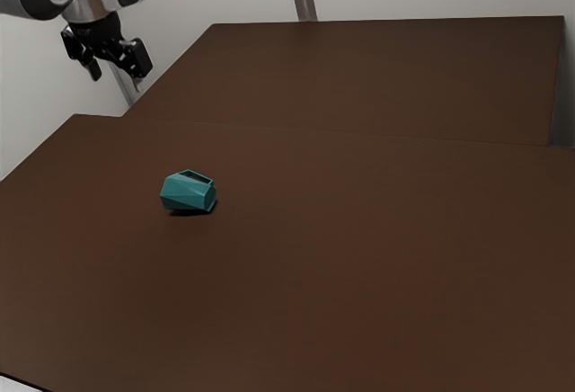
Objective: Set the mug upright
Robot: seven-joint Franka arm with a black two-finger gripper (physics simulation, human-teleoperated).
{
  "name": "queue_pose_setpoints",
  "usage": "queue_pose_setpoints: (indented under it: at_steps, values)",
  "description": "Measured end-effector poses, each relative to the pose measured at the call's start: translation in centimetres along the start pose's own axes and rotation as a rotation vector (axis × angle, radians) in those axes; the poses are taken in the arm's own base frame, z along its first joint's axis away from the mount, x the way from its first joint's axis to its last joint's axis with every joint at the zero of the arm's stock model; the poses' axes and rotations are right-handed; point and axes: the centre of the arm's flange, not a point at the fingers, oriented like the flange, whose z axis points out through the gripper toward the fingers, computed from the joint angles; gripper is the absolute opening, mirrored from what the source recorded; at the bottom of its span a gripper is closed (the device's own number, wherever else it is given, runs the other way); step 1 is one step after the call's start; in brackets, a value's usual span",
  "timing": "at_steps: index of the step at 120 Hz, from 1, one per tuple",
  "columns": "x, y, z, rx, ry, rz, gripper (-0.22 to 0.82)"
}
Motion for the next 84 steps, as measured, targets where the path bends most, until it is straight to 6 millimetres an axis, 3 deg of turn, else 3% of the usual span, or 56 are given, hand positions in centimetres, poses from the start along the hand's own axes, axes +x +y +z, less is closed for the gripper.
queue_pose_setpoints:
  at_steps: [30,45,68,84]
  values:
    - [0.0,-0.2,0.6,0.0,-0.007,0.016,0.6]
    - [-0.1,-2.8,2.1,0.002,-0.032,-0.027,0.6]
    - [-0.2,-8.9,7.7,-0.146,-0.109,-0.185,0.6]
    - [-0.2,-13.0,14.2,-0.295,-0.183,-0.315,0.6]
